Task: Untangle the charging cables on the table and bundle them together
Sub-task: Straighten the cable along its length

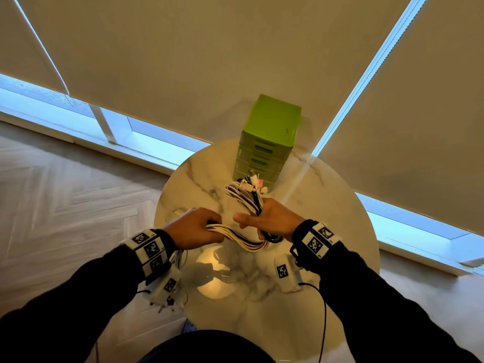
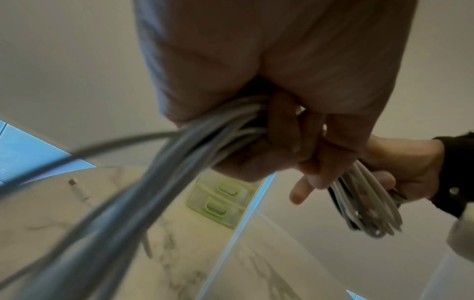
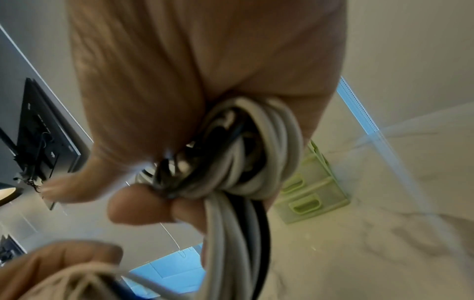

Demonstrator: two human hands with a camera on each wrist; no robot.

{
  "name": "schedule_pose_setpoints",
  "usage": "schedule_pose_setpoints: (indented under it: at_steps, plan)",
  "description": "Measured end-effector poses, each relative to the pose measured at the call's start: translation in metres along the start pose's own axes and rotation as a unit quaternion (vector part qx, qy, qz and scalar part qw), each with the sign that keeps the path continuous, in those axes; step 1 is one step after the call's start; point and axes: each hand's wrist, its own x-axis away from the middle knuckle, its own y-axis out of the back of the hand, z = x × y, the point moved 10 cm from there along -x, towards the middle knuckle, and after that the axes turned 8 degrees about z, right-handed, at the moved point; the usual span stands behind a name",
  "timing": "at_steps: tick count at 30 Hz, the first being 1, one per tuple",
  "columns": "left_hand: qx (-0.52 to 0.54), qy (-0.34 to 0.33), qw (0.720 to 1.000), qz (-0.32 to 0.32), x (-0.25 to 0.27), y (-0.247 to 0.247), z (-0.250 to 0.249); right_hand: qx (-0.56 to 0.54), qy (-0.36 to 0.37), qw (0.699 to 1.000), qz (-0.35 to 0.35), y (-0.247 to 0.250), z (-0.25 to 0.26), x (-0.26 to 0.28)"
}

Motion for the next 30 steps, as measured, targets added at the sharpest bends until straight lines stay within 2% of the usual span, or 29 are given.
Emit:
schedule_pose_setpoints:
  at_steps: [6, 10, 14, 17, 19, 23, 27, 30]
  plan:
    - [0.011, -0.027, 0.996, -0.08, -0.004, 0.035, -0.028, -0.058, 0.061, 0.996, 0.039, -0.03, 0.022, -0.006]
    - [0.062, -0.019, 0.987, -0.146, 0.001, 0.049, -0.028, -0.114, 0.048, 0.992, 0.005, -0.021, 0.026, -0.006]
    - [0.064, -0.014, 0.974, -0.219, 0.005, 0.06, -0.015, -0.215, 0.026, 0.975, -0.045, -0.003, 0.018, -0.002]
    - [0.116, 0.015, 0.965, -0.235, 0.005, 0.059, 0.002, -0.307, 0.018, 0.949, -0.072, 0.008, 0.012, -0.001]
    - [0.148, 0.027, 0.958, -0.243, 0.003, 0.056, 0.007, -0.31, 0.027, 0.948, -0.068, 0.01, 0.013, -0.001]
    - [0.296, 0.038, 0.92, -0.253, -0.009, 0.047, 0.01, -0.253, 0.04, 0.965, -0.059, 0.001, 0.015, -0.001]
    - [0.464, 0.009, 0.852, -0.244, -0.018, 0.037, -0.007, -0.227, 0.103, 0.966, -0.069, -0.002, 0.026, -0.003]
    - [0.483, -0.01, 0.838, -0.254, -0.019, 0.041, -0.024, -0.194, 0.124, 0.971, -0.065, -0.002, 0.031, -0.002]
